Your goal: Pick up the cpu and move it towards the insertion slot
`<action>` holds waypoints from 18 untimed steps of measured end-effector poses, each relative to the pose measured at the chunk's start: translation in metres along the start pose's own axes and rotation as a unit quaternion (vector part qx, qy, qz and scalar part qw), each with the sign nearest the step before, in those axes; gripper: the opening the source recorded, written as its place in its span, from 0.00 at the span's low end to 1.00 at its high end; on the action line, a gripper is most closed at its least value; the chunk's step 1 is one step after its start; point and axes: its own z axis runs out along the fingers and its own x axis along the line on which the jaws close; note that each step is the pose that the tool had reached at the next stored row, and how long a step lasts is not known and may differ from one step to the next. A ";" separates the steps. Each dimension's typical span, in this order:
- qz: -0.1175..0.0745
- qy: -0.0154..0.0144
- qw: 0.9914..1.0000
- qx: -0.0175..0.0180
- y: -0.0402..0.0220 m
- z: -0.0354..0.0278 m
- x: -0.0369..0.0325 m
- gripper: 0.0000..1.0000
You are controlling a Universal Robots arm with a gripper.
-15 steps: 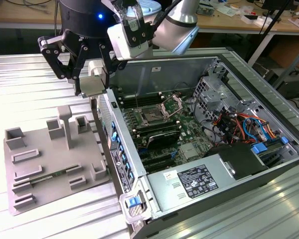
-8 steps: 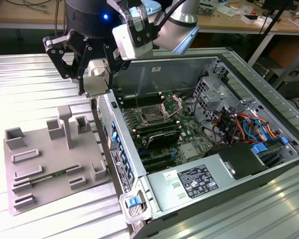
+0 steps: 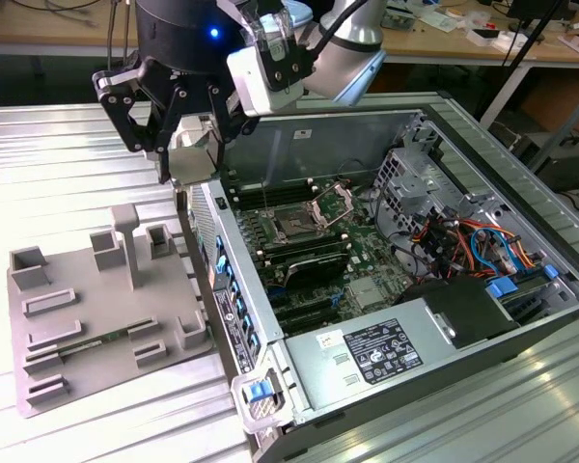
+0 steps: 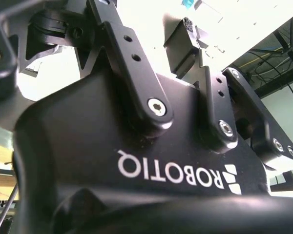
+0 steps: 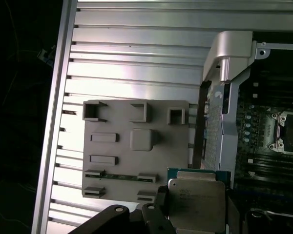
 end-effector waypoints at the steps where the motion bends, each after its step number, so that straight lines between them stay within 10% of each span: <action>1: 0.000 0.000 1.000 0.000 -0.0001 0.0000 -0.0006 0.55; 18: 0.000 0.000 1.000 0.000 -0.0014 0.0002 -0.0124 0.55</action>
